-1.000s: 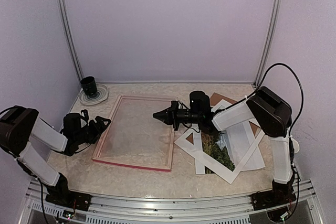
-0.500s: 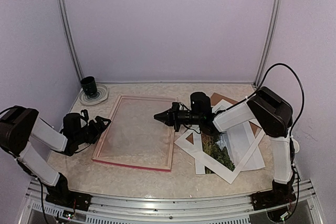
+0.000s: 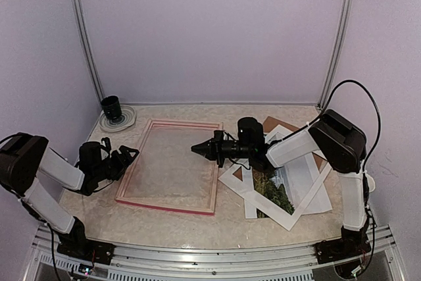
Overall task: Put the photo into the frame
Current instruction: Place the glass panel at the frame body.
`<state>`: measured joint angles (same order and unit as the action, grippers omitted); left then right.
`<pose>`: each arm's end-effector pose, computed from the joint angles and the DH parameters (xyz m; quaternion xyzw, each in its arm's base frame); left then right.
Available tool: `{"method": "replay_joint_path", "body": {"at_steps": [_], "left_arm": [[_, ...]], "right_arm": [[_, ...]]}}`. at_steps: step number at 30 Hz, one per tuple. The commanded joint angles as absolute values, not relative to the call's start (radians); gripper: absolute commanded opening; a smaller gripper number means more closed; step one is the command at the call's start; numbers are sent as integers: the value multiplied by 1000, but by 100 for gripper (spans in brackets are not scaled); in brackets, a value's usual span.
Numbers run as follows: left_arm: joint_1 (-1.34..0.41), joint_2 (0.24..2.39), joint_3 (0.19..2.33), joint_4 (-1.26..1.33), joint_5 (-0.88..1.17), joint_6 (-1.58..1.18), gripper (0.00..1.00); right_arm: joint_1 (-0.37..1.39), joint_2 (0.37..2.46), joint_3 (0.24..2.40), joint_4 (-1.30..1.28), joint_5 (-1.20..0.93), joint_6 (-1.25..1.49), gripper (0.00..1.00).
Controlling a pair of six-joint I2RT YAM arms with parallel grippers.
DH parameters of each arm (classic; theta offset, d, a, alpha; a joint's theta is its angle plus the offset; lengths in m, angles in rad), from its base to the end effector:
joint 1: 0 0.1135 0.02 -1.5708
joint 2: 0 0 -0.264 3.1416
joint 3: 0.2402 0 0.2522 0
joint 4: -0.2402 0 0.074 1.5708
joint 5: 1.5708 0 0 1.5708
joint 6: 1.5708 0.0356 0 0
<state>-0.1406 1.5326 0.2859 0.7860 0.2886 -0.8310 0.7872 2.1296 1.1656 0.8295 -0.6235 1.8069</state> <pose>0.2379 -0.0439 0.1161 -0.2133 0.8171 -0.3516 0.4041 0.3035 0.3341 0.1565 -0.1736 -0.7241 -0.6654 0.0531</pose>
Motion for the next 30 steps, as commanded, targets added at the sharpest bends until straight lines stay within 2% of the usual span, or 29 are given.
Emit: {"method": "replay_joint_path", "body": {"at_steps": [1,7,22,30], "left_arm": [[-136,1536,276,818,308,-834,92],[-134,1531,276,818,310,-833,92],[-126,1519,271,819,314,-834,92],[-126,1530,272,836,333,-841,92]], "right_arm": [[805,2128,1166,868,-637,1807,0],[799,2134,1190,823,-639,1760,0],[775,2108,1362,298,-662,1346,0],[773,2127,1467,114,-652,1177,0]]}}
